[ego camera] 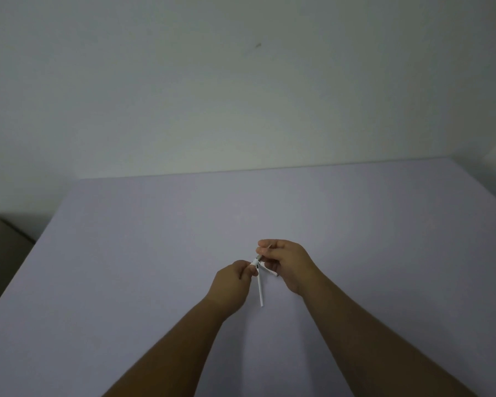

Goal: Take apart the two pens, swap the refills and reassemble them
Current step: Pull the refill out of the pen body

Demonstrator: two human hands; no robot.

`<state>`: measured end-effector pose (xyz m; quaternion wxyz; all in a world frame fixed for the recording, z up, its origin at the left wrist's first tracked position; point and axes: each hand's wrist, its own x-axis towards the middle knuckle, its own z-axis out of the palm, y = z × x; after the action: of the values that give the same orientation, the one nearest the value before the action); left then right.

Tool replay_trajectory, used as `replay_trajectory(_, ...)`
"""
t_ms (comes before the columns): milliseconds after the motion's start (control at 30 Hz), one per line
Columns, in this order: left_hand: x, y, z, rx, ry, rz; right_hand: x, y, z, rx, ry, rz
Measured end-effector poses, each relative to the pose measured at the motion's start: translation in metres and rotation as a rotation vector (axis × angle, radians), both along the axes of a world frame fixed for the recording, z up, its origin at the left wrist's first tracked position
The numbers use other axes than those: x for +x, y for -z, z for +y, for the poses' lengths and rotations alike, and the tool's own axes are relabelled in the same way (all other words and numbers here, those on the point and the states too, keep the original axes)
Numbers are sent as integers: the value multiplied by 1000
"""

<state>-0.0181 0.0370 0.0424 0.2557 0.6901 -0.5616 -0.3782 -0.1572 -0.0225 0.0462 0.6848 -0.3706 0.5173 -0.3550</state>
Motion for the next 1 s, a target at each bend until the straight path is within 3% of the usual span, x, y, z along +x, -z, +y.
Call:
replay_trajectory(133, -2, -5, -1, -21, 17, -13, 0, -2, 2, -13, -28, 155)
replay_trajectory(267, -4, -6, -2, -52, 23, -49, -1, -4, 2, -13, 0, 4)
replay_trajectory(433, -4, -5, -4, -56, 31, -57, 0, -7, 4, -10, 13, 128)
replay_trajectory(567, -5, -4, -4, -54, 29, -73, -3, -8, 3, -7, 14, 12)
replay_trajectory(700, -5, -4, -4, -52, 33, -61, -3, -9, 5, -5, 28, 119)
replay_trajectory(867, -4, -4, -3, -46, 21, -55, -3, -10, 4, 7, 55, 11)
replay_trajectory(1000, -6, -4, -3, -62, 29, -65, -3, -10, 7, -27, 44, 138)
